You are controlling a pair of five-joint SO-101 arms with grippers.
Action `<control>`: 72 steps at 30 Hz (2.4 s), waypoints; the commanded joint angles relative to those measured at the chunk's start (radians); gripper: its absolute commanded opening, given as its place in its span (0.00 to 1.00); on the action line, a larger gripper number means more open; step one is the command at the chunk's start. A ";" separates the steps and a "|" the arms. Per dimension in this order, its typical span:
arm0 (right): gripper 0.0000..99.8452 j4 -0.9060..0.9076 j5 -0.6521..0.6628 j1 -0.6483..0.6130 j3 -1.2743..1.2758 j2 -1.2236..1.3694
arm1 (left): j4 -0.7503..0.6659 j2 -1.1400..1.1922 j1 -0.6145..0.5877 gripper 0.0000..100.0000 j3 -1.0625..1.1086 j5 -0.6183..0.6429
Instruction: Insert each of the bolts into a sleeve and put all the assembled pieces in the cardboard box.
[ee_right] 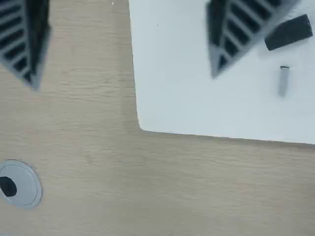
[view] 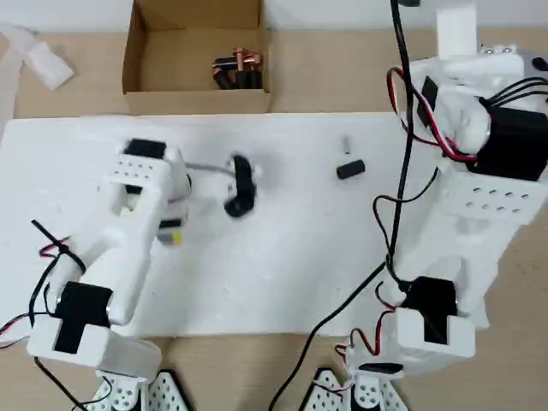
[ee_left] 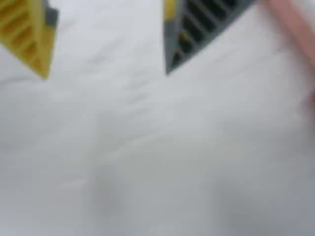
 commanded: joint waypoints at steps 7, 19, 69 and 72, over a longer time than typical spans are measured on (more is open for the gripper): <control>0.26 -0.021 0.003 -0.010 0.004 -0.035 | -0.084 -0.001 -0.121 0.17 -0.235 0.293; 0.26 -0.038 0.008 -0.008 0.084 -0.036 | -0.400 0.045 -0.083 0.25 -0.025 0.348; 0.26 -0.219 0.003 -0.015 0.249 -0.042 | 0.164 0.483 -0.183 0.01 -0.855 0.367; 0.26 -0.216 0.002 -0.015 0.249 -0.044 | 0.199 0.484 -0.183 0.01 -0.875 0.364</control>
